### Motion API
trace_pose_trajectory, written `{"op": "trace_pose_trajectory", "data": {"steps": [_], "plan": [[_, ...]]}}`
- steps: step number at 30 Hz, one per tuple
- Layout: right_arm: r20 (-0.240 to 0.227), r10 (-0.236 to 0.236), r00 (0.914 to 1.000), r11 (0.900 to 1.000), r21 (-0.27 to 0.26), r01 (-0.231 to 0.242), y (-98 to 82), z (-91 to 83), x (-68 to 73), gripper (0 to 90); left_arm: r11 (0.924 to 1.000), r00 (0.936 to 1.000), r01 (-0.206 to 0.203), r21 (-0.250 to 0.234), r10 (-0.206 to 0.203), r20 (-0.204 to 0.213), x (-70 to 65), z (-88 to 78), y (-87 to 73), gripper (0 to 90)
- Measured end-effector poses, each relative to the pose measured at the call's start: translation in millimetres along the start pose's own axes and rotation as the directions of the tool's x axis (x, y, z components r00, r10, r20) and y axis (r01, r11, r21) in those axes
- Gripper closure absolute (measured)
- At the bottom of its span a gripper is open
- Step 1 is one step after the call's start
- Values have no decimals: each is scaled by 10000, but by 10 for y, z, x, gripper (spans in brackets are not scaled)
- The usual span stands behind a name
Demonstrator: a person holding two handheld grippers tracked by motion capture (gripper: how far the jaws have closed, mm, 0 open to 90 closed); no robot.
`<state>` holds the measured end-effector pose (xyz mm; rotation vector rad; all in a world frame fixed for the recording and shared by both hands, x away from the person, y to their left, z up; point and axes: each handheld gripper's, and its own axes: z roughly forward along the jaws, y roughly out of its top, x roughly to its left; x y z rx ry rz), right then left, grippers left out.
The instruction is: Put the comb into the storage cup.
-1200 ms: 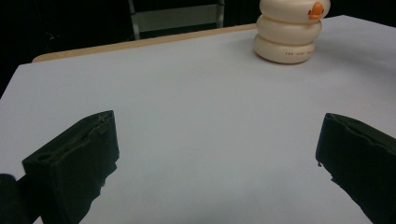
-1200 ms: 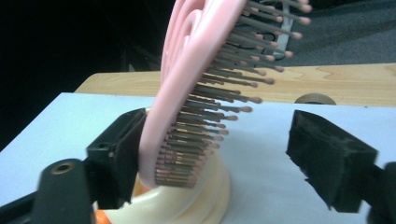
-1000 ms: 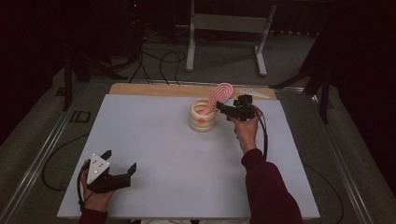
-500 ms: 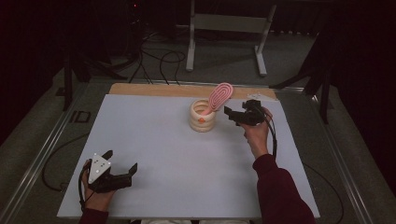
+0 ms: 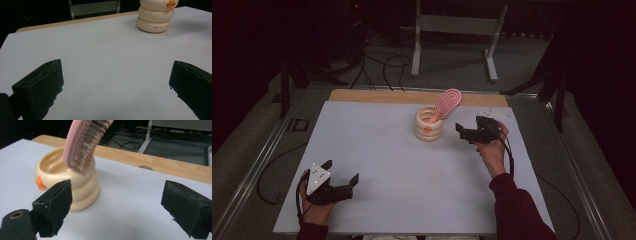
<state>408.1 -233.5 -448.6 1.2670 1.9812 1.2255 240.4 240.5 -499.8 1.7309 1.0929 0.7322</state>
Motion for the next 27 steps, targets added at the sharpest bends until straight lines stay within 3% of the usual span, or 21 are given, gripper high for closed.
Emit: {"op": "trace_pose_trajectory", "data": {"steps": [5,14,26,27], "plan": [[26,-225,9997,9996,-177,226,-111,-106,29,98,10000,10000,16,-4,-16,25,3,7,6,0],[-37,-445,9990,9990,-15,445,-308,-261,75,96,10000,10000,38,-42,-38,1,28,5,29,0],[-24,-542,9985,9977,-410,541,-521,-528,127,96,9988,9996,97,-478,-109,-259,101,-43,109,0],[-22,-629,9980,9959,-647,626,-565,-585,146,96,9986,9996,108,-509,-121,-263,112,-49,119,0]]}}
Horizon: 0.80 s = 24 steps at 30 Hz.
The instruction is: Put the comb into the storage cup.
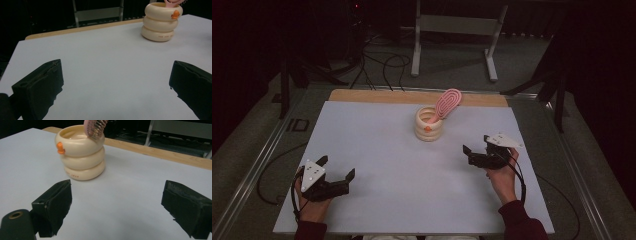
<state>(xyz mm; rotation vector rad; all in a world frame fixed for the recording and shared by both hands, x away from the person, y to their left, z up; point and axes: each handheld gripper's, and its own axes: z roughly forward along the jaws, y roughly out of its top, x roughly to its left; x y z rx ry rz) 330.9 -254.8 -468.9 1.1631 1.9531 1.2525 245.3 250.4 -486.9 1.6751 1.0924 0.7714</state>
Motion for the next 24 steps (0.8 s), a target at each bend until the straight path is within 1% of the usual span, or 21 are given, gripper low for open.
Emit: {"op": "trace_pose_trajectory", "data": {"steps": [1,3,5,6,9,10,11,14,15,17,18,19,24], "plan": [[-36,-80,10000,9999,-99,79,-29,-36,15,96,10000,10000,11,-21,-11,4,4,0,5,0],[-38,-62,10000,10000,-39,62,-43,-55,23,96,10000,10000,11,-56,-11,-5,8,0,15,0],[-5,-33,10000,9998,-205,33,-122,-131,35,96,9999,10000,-11,-114,11,-1,14,-2,30,0],[-49,15,10000,9998,-205,-16,-144,-155,32,96,9999,10000,-14,-131,14,-2,18,-3,36,0],[-103,238,9997,9988,-428,-242,-216,-226,28,96,9997,10000,30,-252,-30,17,28,-4,54,0],[-135,320,9994,9986,-406,-325,-235,-247,32,96,9996,10000,-16,-277,16,19,34,-4,60,0],[-50,279,9996,9985,-467,-281,-254,-263,32,96,9996,10000,-16,-299,17,25,36,-4,65,0],[9,296,9996,9979,-580,-295,-294,-316,34,96,9995,10000,-12,-328,13,26,43,4,72,0],[-45,343,9994,9973,-655,-345,-304,-333,37,96,9994,10000,-8,-350,9,39,44,5,72,0],[-17,242,9997,9968,-761,-243,-321,-375,35,96,9993,10000,-36,-378,38,71,45,6,71,0],[2,268,9996,9965,-795,-267,-329,-395,42,96,9993,10000,-49,-372,52,82,45,7,71,0],[-66,188,9998,9961,-861,-193,-337,-414,41,95,9993,9999,-47,-373,50,88,45,9,70,0],[-27,-48,10000,9950,-996,45,-386,-502,84,95,9990,9998,-89,-441,96,148,43,7,68,0]]}}
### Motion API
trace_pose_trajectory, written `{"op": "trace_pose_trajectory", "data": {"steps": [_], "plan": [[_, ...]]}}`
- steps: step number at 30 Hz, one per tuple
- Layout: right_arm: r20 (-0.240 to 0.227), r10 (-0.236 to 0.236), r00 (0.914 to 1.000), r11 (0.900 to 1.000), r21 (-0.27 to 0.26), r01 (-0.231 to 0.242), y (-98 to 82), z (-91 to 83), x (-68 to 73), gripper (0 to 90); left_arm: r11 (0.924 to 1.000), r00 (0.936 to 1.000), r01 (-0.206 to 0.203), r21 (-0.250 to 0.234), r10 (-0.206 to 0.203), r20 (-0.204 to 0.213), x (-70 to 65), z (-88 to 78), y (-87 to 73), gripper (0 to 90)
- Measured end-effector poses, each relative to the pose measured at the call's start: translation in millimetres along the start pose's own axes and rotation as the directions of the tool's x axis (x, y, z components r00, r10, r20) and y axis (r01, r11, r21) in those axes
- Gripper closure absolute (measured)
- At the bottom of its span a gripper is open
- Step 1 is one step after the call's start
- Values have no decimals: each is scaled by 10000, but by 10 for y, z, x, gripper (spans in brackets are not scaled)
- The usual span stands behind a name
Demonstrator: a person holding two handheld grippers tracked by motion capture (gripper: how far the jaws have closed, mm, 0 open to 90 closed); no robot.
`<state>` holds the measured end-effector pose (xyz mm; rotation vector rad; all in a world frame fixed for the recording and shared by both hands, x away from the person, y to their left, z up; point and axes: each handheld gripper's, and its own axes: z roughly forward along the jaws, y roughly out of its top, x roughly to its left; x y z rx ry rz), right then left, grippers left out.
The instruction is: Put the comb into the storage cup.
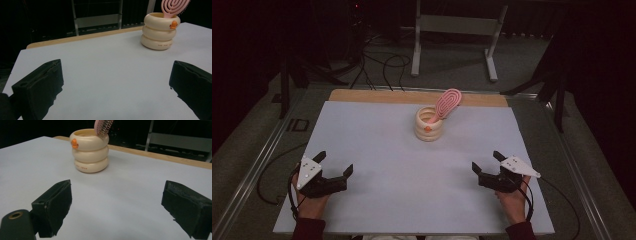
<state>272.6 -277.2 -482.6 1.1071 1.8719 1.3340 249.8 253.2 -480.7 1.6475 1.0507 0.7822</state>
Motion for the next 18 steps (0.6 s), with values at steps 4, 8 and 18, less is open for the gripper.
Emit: {"op": "trace_pose_trajectory", "data": {"steps": [4,8,18], "plan": [[19,-195,9998,9997,-110,196,-25,-64,31,95,9999,9999,-109,15,108,99,-7,-2,-3,0],[-9,-203,9998,9997,-167,203,-30,-79,42,94,9999,9998,-139,94,138,160,-19,8,-18,0],[-107,-114,9999,9999,-46,113,-67,-54,40,94,9996,9996,-195,216,191,209,-41,20,-43,0]]}}
